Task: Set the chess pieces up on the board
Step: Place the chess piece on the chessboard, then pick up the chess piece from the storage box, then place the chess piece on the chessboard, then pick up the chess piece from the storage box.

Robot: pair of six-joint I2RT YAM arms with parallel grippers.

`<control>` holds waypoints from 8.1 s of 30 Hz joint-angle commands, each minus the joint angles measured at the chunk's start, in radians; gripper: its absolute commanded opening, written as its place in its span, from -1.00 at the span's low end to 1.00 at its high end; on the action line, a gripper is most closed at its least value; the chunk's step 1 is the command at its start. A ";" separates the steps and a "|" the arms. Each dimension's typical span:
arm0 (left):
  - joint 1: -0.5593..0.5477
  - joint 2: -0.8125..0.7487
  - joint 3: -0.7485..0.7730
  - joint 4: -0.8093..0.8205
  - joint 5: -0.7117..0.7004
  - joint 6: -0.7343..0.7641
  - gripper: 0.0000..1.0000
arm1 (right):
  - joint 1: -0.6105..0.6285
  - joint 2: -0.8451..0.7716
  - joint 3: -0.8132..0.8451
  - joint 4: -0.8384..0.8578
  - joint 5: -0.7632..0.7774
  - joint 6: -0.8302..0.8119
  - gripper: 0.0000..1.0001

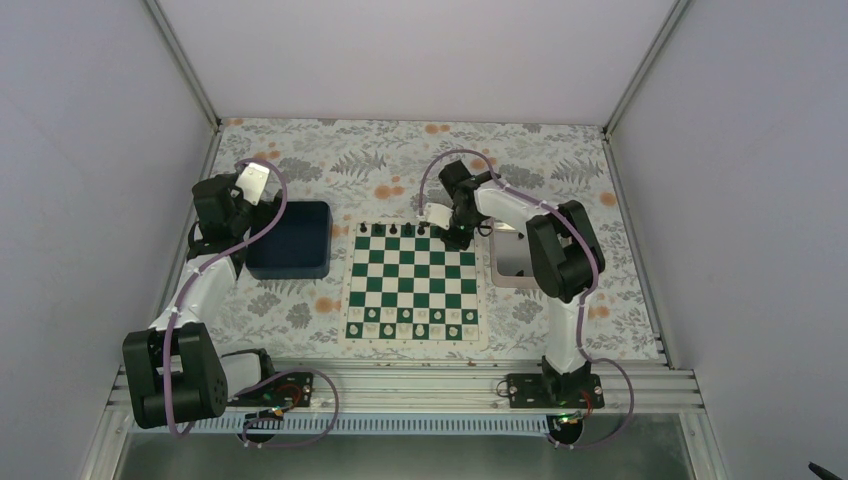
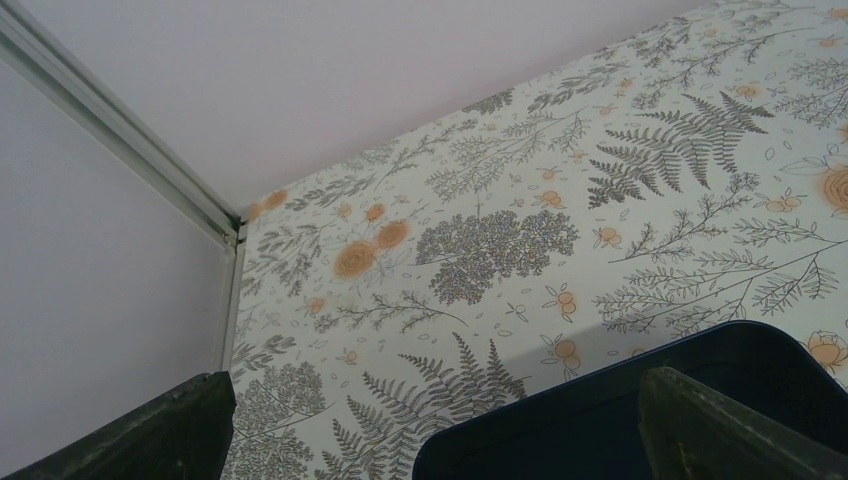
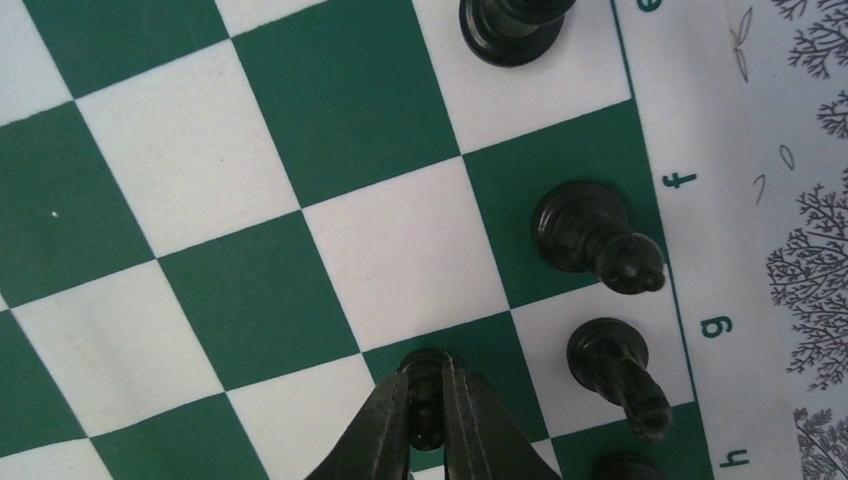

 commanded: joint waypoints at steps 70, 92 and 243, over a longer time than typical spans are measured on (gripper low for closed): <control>0.006 -0.009 0.009 0.004 0.019 -0.005 1.00 | -0.473 -0.168 -0.157 0.084 0.000 -0.076 -0.33; 0.006 -0.013 0.007 0.003 0.023 -0.007 1.00 | -0.409 -0.262 -0.081 -0.022 0.007 -0.059 -0.90; 0.013 -0.037 0.005 0.000 0.045 -0.004 1.00 | 0.006 -0.226 0.147 -0.149 0.100 0.051 -0.91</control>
